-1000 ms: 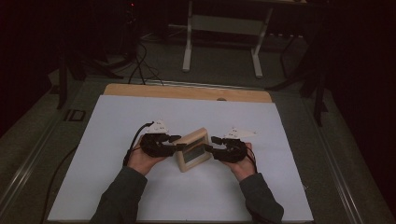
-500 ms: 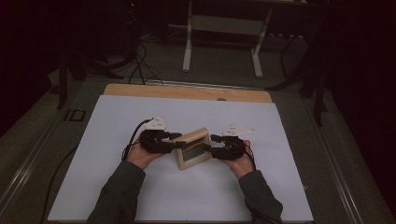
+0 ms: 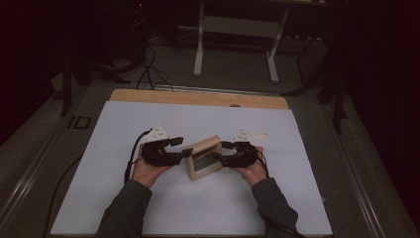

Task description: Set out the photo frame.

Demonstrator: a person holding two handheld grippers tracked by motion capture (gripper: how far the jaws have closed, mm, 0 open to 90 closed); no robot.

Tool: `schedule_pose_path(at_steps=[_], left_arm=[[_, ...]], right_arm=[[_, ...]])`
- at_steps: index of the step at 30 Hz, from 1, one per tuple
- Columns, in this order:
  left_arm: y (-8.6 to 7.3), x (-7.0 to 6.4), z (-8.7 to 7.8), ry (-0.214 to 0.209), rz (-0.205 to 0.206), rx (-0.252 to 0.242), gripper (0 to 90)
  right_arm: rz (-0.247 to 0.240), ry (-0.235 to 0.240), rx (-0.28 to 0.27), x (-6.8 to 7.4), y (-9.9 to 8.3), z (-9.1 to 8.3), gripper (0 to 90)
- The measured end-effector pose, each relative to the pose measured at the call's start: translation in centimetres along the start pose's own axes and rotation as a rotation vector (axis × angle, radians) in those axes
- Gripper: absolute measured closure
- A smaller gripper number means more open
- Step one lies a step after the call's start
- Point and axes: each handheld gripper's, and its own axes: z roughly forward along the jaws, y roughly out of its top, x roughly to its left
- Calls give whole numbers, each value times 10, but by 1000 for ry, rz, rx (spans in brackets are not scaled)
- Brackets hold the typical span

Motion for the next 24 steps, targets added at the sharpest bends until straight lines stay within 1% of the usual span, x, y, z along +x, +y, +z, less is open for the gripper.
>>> schedule_pose_path(at_steps=[2,3,4,5,7,8,11,12,13,16,19,22,24], left_arm=[[-7,-7,-1,49,-16,0,409],[-10,-10,-1,54,-21,-3,409],[-15,-14,-1,81,-27,-3,409],[-18,-17,-1,98,-28,-2,409],[-25,-20,1,108,-40,-4,416],[-28,-21,2,123,-41,6,423],[-34,-23,8,141,-57,27,458],[-35,-23,9,141,-58,29,474],[-35,-23,10,131,-64,32,483],[-34,-25,13,126,-64,30,532],[-32,-26,14,128,-73,32,548],[-31,-25,14,128,-84,35,556],[-31,-25,14,128,-90,37,559]], right_arm=[[5,12,7,-1,1,2,318],[8,14,7,-2,1,3,312],[7,16,10,-2,2,4,308],[5,16,11,-2,2,6,305],[7,23,12,-2,3,7,292],[5,24,11,-3,4,8,286],[6,30,16,-4,6,12,274],[5,31,18,-4,7,13,271],[3,33,19,-5,7,13,267],[3,50,23,-7,8,17,241],[18,59,24,-9,9,19,242],[26,73,28,-11,9,20,258],[32,89,27,-12,7,19,292]])
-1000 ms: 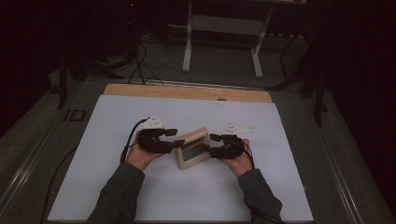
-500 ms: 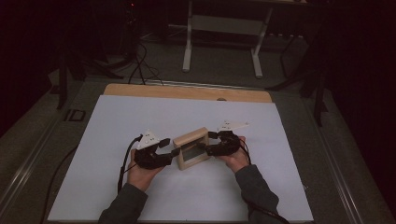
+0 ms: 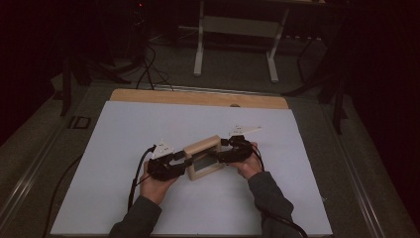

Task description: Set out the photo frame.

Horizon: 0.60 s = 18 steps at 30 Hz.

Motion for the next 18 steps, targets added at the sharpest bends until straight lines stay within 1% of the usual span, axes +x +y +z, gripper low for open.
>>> schedule_pose_path(at_steps=[2,10,18], left_arm=[[1,0,0,0,-3,3,559],[3,3,2,-1,-19,7,566],[6,5,5,-3,-14,11,568]], right_arm=[[0,6,1,0,-1,0,315],[0,-11,-8,1,-4,-4,362],[6,-22,-17,1,-7,-8,398]])
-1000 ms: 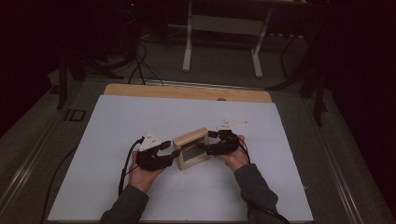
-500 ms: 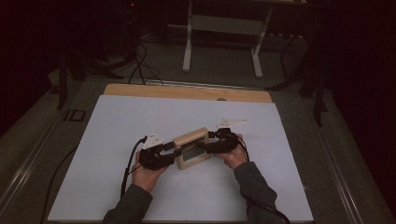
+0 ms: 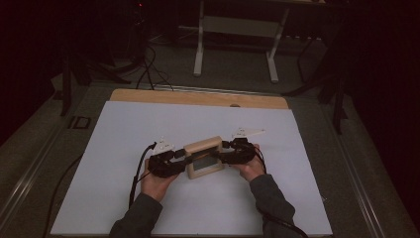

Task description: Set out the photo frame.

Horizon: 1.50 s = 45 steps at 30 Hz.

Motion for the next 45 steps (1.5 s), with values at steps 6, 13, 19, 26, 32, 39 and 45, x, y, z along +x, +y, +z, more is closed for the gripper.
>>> schedule_pose_path(at_steps=[6,13,19,26,32,39,45], left_arm=[[0,2,1,-5,6,-3,576],[2,5,2,-28,17,5,578],[3,10,4,-52,15,8,581],[7,13,6,-66,27,19,583],[8,15,9,-74,30,16,587],[11,18,11,-85,51,29,587],[12,20,12,-98,57,31,587]], right_arm=[[3,-7,-7,1,-2,-2,419],[15,-17,-18,2,-6,-6,449],[23,-22,-24,3,-8,-9,465],[34,-37,-29,5,-12,-12,486],[31,-55,-23,9,-13,-14,503],[46,-72,-34,11,-16,-16,511],[46,-85,-25,13,-16,-17,518]])
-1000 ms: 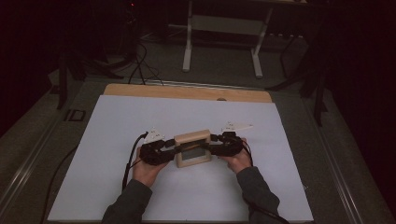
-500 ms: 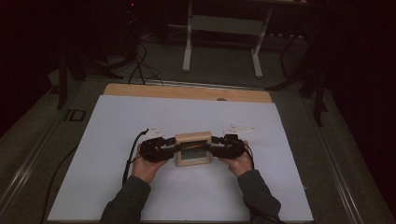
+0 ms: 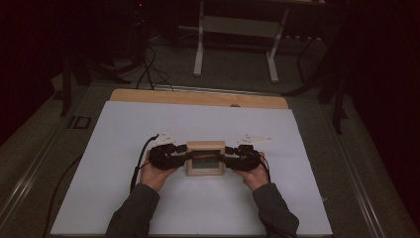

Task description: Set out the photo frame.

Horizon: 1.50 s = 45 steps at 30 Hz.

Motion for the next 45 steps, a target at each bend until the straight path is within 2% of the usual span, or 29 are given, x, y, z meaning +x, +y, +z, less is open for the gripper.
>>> schedule_pose_path(at_steps=[10,32,36,39,45], left_arm=[[1,3,1,-19,-7,1,581],[1,2,2,-8,-21,1,566],[1,1,2,1,-28,7,534],[1,0,2,4,-19,16,531],[2,-1,-2,9,-19,8,504]], right_arm=[[8,-1,1,2,-2,-2,521],[18,10,5,0,-2,-3,539],[3,11,5,1,-2,-2,500],[-5,6,12,2,-2,-2,493],[-5,0,14,0,-4,-5,477]])
